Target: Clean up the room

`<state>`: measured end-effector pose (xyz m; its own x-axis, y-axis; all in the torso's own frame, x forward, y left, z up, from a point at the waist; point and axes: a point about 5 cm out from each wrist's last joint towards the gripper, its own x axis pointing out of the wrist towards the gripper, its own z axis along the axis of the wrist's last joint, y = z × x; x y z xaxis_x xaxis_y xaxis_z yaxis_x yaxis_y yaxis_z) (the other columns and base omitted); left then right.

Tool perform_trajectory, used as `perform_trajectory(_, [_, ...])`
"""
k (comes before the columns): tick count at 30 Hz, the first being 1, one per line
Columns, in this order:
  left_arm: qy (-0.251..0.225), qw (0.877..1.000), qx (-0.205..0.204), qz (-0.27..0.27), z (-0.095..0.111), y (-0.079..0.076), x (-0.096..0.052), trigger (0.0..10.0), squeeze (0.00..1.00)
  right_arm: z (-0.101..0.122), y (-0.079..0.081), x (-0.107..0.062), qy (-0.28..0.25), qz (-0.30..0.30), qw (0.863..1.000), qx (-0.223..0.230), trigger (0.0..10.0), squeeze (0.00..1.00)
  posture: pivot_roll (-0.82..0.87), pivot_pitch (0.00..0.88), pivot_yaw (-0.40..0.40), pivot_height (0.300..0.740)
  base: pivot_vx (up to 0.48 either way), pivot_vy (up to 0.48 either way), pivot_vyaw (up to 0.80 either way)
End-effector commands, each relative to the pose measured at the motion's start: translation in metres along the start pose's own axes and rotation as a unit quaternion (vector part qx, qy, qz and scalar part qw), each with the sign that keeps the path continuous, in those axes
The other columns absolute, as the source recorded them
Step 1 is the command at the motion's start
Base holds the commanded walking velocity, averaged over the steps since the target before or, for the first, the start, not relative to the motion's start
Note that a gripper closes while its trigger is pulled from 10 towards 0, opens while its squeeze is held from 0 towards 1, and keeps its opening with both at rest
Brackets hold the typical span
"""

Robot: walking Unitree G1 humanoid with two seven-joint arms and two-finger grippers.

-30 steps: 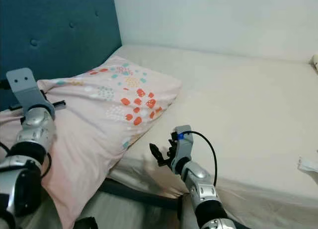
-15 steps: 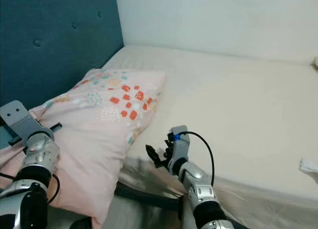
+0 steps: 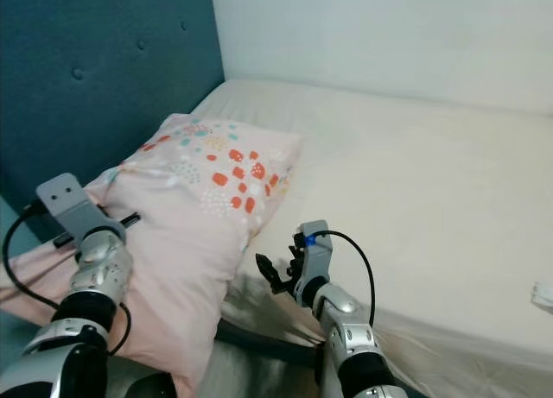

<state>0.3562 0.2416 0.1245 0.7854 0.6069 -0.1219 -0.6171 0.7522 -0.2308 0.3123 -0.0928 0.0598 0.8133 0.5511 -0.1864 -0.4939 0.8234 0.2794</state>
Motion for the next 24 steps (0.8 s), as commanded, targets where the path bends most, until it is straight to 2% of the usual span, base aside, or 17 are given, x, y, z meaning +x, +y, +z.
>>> perform_trajectory(1, [0.006, 1.000, 0.011, -0.015, -0.005, -0.004, -0.003, 10.0, 0.00, 0.002, 0.001, 0.000, -0.004, -0.002, 1.000, 0.004, 10.0, 0.00, -0.07, 0.000, 0.001, 0.371, 0.000, 0.000, 0.00])
perform_trajectory(2, [0.005, 1.000, 0.014, -0.016, -0.005, -0.004, -0.003, 10.0, 0.00, 0.002, 0.001, 0.000, -0.005, -0.002, 1.000, 0.004, 10.0, 0.00, -0.07, 0.000, 0.002, 0.371, 0.000, 0.000, 0.00])
perform_trajectory(3, [-0.001, 1.000, 0.023, -0.014, -0.003, -0.003, -0.003, 10.0, 1.00, 0.002, 0.000, 0.000, -0.005, -0.003, 1.000, 0.005, 10.0, 0.00, -0.07, 0.000, 0.003, 0.371, 0.000, 0.000, 0.00])
perform_trajectory(6, [-0.012, 0.999, 0.035, -0.011, 0.000, -0.001, -0.002, 10.0, 1.00, 0.001, 0.000, -0.001, -0.005, -0.005, 1.000, 0.006, 10.0, 0.00, -0.07, 0.000, 0.003, 0.371, 0.000, 0.000, 0.00])
perform_trajectory(8, [-0.047, 0.996, 0.079, -0.003, 0.013, 0.005, 0.003, 10.0, 1.00, 0.001, -0.001, -0.001, -0.005, -0.006, 1.000, 0.007, 10.0, 0.00, -0.07, 0.000, 0.004, 0.371, 0.000, 0.000, 0.00])
perform_trajectory(9, [-0.079, 0.989, 0.121, 0.000, 0.026, 0.009, 0.008, 10.0, 1.00, 0.001, -0.001, -0.001, -0.006, -0.007, 1.000, 0.007, 10.0, 0.00, -0.07, 0.000, 0.005, 0.371, 0.000, 0.000, 0.00])
perform_trajectory(11, [-0.114, 0.979, 0.170, 0.003, 0.041, 0.013, 0.013, 10.0, 1.00, 0.001, -0.002, -0.001, -0.006, -0.009, 1.000, 0.008, 10.0, 0.00, -0.06, 0.000, 0.004, 0.371, 0.000, 0.000, 0.00])
perform_trajectory(12, [-0.114, 0.979, 0.170, 0.003, 0.041, 0.013, 0.013, 10.0, 1.00, 0.001, -0.002, -0.001, -0.006, -0.009, 1.000, 0.008, 10.0, 0.00, -0.06, 0.000, 0.004, 0.371, 0.000, 0.000, 0.00])
perform_trajectory(14, [-0.142, 0.969, 0.201, -0.003, 0.056, 0.015, 0.017, 10.0, 1.00, 0.001, -0.002, -0.002, -0.006, -0.010, 1.000, 0.008, 10.0, 0.00, -0.06, 0.000, 0.002, 0.371, 0.000, 0.000, 0.00])
perform_trajectory(15, [-0.166, 0.960, 0.224, -0.006, 0.068, 0.018, 0.019, 10.0, 1.00, 0.001, -0.002, -0.002, -0.006, -0.011, 1.000, 0.008, 10.0, 0.00, -0.06, 0.000, 0.000, 0.371, 0.000, 0.000, 0.00])
perform_trajectory(16, [-0.166, 0.960, 0.224, -0.006, 0.068, 0.018, 0.019, 10.0, 1.00, 0.001, -0.002, -0.002, -0.006, -0.011, 1.000, 0.008, 10.0, 0.00, -0.06, 0.000, 0.000, 0.371, 0.000, 0.000, 0.00])
perform_trajectory(18, [-0.200, 0.944, 0.261, -0.012, 0.083, 0.021, 0.021, 10.0, 1.00, 0.001, -0.002, -0.002, -0.005, -0.011, 1.000, 0.008, 10.0, 0.00, -0.05, 0.000, -0.004, 0.371, 0.000, 0.000, 0.00])
perform_trajectory(19, [-0.200, 0.944, 0.261, -0.012, 0.083, 0.021, 0.021, 10.0, 1.00, 0.001, -0.002, -0.002, -0.005, -0.011, 1.000, 0.008, 10.0, 0.00, -0.05, 0.000, -0.004, 0.371, 0.000, 0.000, 0.00])
perform_trajectory(20, [-0.218, 0.936, 0.275, -0.015, 0.094, 0.023, 0.021, 10.0, 1.00, 0.001, -0.002, -0.002, -0.004, -0.010, 1.000, 0.008, 10.0, 0.00, -0.05, 0.000, -0.005, 0.371, 0.000, 0.000, 0.00])
perform_trajectory(21, [-0.218, 0.936, 0.275, -0.015, 0.094, 0.023, 0.021, 10.0, 1.00, 0.001, -0.002, -0.002, -0.004, -0.010, 1.000, 0.008, 10.0, 0.00, -0.05, 0.000, -0.005, 0.371, 0.000, 0.000, 0.00])
perform_trajectory(23, [-0.223, 0.943, 0.225, -0.101, 0.101, 0.008, 0.018, 10.0, 1.00, 0.000, -0.002, -0.002, -0.002, -0.008, 1.000, 0.008, 10.0, 0.00, -0.05, 0.000, -0.012, 0.371, 0.000, 0.000, 0.00])
perform_trajectory(24, [-0.223, 0.943, 0.225, -0.101, 0.101, 0.008, 0.018, 10.0, 1.00, 0.000, -0.002, -0.002, -0.002, -0.008, 1.000, 0.008, 10.0, 0.00, -0.05, 0.000, -0.012, 0.371, 0.000, 0.000, 0.00])
